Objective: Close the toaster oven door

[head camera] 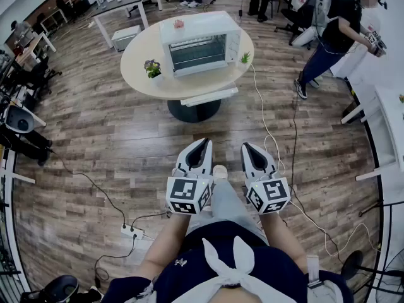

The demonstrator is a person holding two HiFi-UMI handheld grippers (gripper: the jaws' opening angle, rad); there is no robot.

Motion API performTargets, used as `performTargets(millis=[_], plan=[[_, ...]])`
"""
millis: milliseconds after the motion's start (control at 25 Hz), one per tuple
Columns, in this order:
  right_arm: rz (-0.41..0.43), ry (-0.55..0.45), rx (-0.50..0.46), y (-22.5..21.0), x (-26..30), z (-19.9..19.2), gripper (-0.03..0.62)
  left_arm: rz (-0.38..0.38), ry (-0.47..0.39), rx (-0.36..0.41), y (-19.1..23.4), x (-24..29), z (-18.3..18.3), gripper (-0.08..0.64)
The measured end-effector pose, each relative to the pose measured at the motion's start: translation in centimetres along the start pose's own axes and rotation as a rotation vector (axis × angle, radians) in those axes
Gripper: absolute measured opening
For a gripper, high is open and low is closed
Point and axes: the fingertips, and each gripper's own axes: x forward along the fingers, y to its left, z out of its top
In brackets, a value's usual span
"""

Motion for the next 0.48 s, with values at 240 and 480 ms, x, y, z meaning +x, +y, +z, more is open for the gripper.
performTargets(millis=[240,480], plan=[[0.021,0.005,-0.014,-1.0,2.2,0.1,0.003,0.008,-0.018,-0.009,1.1,2.1,0.5,0.026],[0.036,-0.001,-0.006,-2.3,4.8,0.4,0.003,0.019,-0.018,-0.021,2.9,4.2,0.6,0.026]])
